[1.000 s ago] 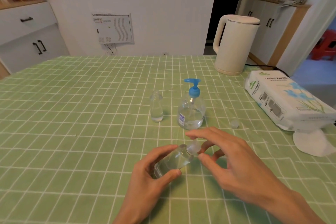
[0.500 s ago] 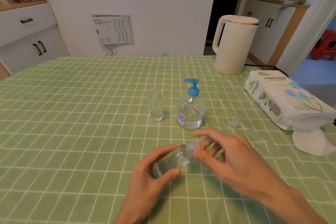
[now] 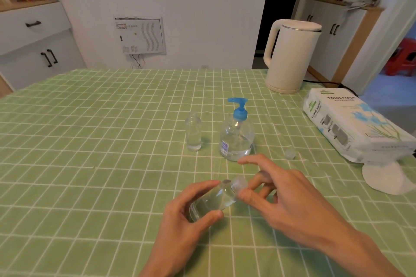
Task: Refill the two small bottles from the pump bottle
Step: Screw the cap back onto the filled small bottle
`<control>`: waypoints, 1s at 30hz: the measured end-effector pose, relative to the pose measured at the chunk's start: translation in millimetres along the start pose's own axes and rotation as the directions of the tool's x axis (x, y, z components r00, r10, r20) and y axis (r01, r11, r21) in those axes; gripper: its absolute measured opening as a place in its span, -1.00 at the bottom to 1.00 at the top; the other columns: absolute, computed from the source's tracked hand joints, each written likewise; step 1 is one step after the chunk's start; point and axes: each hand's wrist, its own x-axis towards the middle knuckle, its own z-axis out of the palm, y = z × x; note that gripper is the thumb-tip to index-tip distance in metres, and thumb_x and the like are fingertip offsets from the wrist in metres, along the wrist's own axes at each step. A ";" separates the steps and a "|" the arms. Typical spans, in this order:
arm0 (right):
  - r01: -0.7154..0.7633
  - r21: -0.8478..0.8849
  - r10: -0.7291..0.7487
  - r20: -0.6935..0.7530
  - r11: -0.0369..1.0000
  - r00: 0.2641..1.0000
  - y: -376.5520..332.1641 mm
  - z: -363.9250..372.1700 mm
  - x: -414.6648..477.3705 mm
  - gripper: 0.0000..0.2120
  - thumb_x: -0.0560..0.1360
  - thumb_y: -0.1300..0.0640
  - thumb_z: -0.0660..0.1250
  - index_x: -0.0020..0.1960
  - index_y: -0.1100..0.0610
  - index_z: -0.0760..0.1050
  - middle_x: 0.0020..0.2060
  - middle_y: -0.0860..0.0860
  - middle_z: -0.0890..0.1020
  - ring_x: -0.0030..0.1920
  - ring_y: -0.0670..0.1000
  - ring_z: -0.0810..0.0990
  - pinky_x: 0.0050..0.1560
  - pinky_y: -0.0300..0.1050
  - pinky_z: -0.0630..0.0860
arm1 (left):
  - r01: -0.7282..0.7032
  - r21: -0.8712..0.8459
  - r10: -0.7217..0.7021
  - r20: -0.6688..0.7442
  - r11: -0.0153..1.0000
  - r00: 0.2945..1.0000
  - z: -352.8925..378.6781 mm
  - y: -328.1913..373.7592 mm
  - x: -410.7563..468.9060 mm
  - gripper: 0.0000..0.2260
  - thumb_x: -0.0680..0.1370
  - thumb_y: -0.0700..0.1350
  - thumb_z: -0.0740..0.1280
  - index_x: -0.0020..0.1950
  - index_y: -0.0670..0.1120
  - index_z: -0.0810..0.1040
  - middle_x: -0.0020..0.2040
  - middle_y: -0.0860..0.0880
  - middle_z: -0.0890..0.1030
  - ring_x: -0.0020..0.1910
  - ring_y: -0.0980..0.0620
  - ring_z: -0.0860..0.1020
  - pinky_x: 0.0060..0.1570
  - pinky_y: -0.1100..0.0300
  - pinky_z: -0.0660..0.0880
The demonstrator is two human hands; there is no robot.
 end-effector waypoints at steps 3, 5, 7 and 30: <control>0.020 -0.061 -0.018 0.025 0.998 1.000 0.4 1.5 -0.6 -0.73 0.56 -0.25 0.33 0.24 -0.39 0.41 -0.11 -0.35 0.67 -0.10 -0.26 0.68 -0.15 -0.18 0.59 | 0.004 0.021 -0.004 0.002 1.000 1.000 0.2 -0.2 0.3 -0.56 0.40 -0.03 0.58 0.27 0.18 0.70 0.26 0.05 0.74 0.32 -0.01 0.66 0.32 0.22 0.55; -0.007 -0.049 0.008 0.006 0.999 1.000 3.1 2.6 -0.1 -0.69 0.50 -0.39 0.28 0.17 -0.32 0.44 -0.13 -0.37 0.68 -0.15 -0.25 0.69 -0.14 -0.13 0.62 | 0.007 0.052 -0.008 0.017 0.999 1.000 0.5 0.6 -0.1 -0.56 0.40 -0.02 0.58 0.28 0.21 0.69 0.26 0.07 0.73 0.31 0.01 0.66 0.28 0.24 0.56; 0.011 -0.021 -0.011 -0.005 1.000 1.000 4.3 2.4 -0.2 -0.63 0.47 -0.43 0.28 0.24 -0.38 0.42 -0.09 -0.37 0.67 -0.14 -0.24 0.70 -0.19 -0.21 0.57 | 0.021 0.058 -0.021 0.013 0.998 1.000 0.8 1.4 -0.5 -0.55 0.41 -0.01 0.58 0.29 0.22 0.68 0.27 0.08 0.73 0.32 0.00 0.66 0.29 0.17 0.56; 0.137 0.151 -0.120 -0.117 0.979 0.986 -9.7 22.8 11.2 -0.65 0.56 -0.22 0.29 0.34 -0.31 0.45 0.01 -0.31 0.65 -0.05 -0.13 0.69 -0.17 -0.35 0.49 | -0.031 0.300 0.053 -0.065 0.953 0.996 -11.5 13.9 7.9 -0.46 0.46 -0.22 0.62 0.25 0.31 0.60 0.20 0.23 0.72 0.20 0.19 0.68 0.21 0.33 0.55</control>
